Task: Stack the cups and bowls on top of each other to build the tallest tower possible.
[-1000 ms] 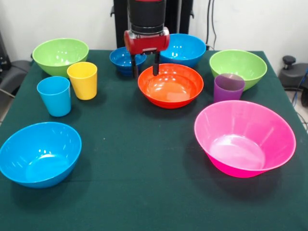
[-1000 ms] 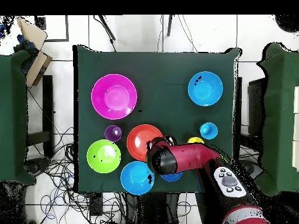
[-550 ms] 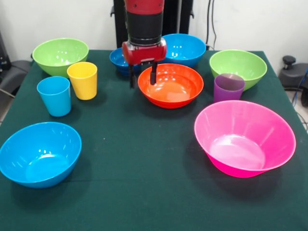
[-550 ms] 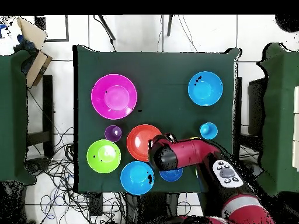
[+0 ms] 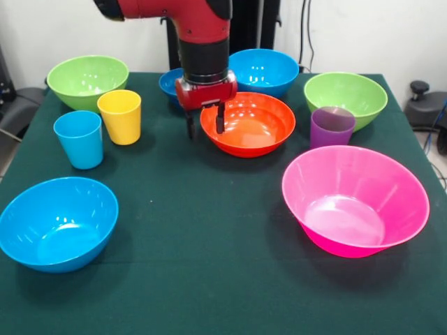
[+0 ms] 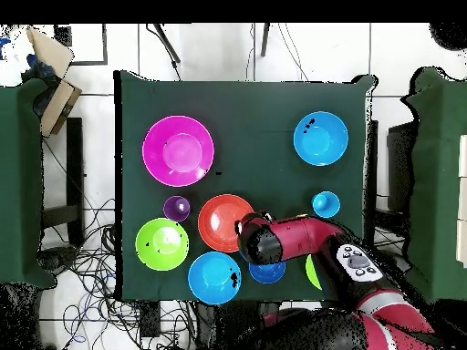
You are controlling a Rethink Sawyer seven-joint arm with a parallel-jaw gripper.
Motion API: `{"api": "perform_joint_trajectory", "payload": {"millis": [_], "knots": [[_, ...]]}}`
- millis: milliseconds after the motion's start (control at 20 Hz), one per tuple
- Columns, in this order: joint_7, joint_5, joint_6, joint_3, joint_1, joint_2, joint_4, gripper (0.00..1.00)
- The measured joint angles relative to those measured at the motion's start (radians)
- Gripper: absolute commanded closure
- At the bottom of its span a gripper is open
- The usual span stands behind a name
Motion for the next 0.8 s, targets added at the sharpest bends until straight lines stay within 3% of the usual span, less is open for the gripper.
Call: {"api": "perform_joint_trajectory", "payload": {"millis": [600, 650, 800], "knots": [[0.0, -0.011, 0.0, 0.031, -0.024, 0.046, -0.021, 0.0], [0.0, -0.025, 0.0, 0.041, -0.032, 0.046, -0.021, 1.0], [0.0, -0.032, 0.0, 0.044, -0.034, 0.044, -0.022, 1.0]]}}
